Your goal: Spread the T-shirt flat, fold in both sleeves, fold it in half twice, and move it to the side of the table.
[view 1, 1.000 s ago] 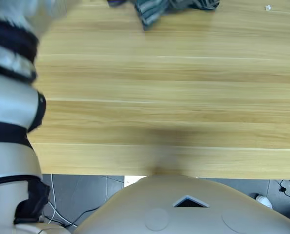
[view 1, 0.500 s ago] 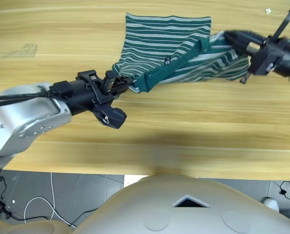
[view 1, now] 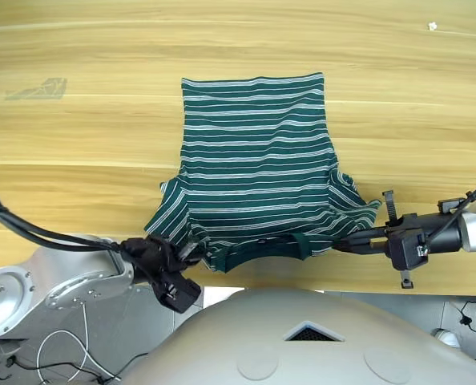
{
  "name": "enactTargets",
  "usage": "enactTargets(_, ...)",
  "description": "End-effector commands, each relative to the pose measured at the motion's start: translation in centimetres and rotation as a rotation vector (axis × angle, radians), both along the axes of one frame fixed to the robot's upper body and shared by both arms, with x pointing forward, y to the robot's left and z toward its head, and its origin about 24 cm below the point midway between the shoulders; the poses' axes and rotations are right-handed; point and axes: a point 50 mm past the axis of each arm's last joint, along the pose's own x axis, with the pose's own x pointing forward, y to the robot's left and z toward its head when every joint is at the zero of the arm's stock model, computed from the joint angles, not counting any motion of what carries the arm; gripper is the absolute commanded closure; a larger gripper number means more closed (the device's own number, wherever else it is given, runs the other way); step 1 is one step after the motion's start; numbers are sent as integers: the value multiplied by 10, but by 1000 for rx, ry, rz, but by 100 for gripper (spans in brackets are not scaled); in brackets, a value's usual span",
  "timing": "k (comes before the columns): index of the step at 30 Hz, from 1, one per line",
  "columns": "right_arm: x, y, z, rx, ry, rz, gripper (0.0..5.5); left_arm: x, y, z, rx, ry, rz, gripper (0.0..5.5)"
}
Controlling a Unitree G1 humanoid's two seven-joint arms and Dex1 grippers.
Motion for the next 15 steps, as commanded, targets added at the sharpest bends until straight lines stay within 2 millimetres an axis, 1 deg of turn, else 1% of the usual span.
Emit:
enactTargets(1, -12, 1, 5, -27, 133, 24, 514, -8, -4, 8, -27, 88, -4, 419)
enactTargets(4, -15, -2, 7, -60, 188, 26, 460, -15, -5, 9, -64, 184, 39, 370)
enactTargets(8, -27, -5, 3, -101, 301, 42, 394, -28, 1, 3, -85, 387, 123, 310)
enactTargets(10, -22, -8, -1, -122, 247, 24, 352, -26, 4, 5, -122, 422, 170, 272)
enactTargets(11, -14, -10, -4, -139, 164, -5, 335, -19, 5, 6, -157, 405, 205, 256)
enactTargets(12, -4, -11, -7, -136, 77, -42, 330, -10, 6, 6, -197, 349, 240, 241)
enactTargets(15, 47, 4, -6, 47, -295, -261, 330, 52, 18, -2, -353, -56, 447, 188)
